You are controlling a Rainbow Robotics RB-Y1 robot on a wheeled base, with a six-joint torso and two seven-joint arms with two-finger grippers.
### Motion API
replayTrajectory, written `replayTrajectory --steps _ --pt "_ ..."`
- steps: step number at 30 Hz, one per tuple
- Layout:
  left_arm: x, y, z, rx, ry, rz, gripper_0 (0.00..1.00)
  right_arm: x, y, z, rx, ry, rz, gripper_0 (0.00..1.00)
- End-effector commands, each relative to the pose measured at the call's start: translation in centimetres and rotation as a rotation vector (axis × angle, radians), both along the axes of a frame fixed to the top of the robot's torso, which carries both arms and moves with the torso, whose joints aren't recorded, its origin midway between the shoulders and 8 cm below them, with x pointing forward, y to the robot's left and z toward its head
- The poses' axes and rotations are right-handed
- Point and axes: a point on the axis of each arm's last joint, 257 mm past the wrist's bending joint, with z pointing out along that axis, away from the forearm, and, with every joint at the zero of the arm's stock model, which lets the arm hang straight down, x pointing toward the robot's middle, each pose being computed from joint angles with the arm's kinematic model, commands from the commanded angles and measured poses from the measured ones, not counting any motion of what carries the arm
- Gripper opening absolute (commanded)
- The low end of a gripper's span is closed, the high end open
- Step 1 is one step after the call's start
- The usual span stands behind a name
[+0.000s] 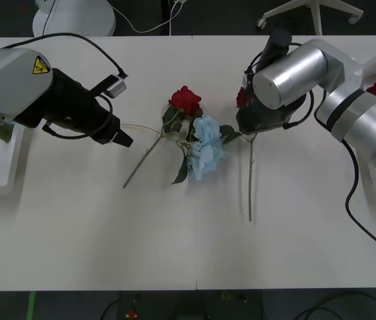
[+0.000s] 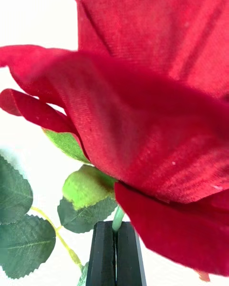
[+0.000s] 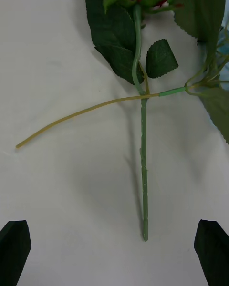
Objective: Put the red flowers into the right box and the blue flowers into the left box
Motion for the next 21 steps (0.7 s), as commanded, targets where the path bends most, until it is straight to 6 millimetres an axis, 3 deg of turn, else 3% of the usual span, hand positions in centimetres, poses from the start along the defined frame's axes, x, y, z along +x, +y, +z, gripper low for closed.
replayTrajectory --steps 1,4,5,10,14,16,17,19,21 --pt "-0.4 -3.9 -1.6 -0.049 0.031 0.051 1.0 4.0 -4.7 9.3 -0.047 -0.127 -0.025 0.0" --pt "-0.2 -5.6 -2.3 -0.045 0.023 0.055 1.0 4.6 -7.5 12.5 -0.101 -0.15 -0.016 0.0" --pt "-0.1 -6.1 -2.8 -0.031 0.014 0.049 1.0 4.8 -9.2 14.2 -0.121 -0.161 -0.027 0.0" --pt "0.8 -6.6 -4.6 0.022 -0.01 0.055 1.0 4.8 -15.8 19.1 -0.222 -0.196 -0.047 0.0" --pt "1.3 -6.2 -5.1 0.074 -0.039 0.052 1.0 4.7 -22.0 22.1 -0.391 -0.227 -0.047 0.0" --pt "1.3 -6.0 -5.4 0.082 -0.039 0.055 1.0 4.7 -23.0 22.6 -0.421 -0.23 -0.05 0.0" --pt "1.3 -5.9 -6.1 0.087 -0.026 0.064 1.0 4.4 -26.2 23.8 -0.517 -0.23 -0.058 0.0" --pt "1.3 -5.6 -6.4 0.096 -0.022 0.071 1.0 4.3 -29.6 25.0 -0.623 -0.231 -0.077 0.0" --pt "1.3 -5.6 -6.6 0.098 -0.02 0.072 1.0 4.3 -31.6 25.4 -0.677 -0.231 -0.091 0.0"
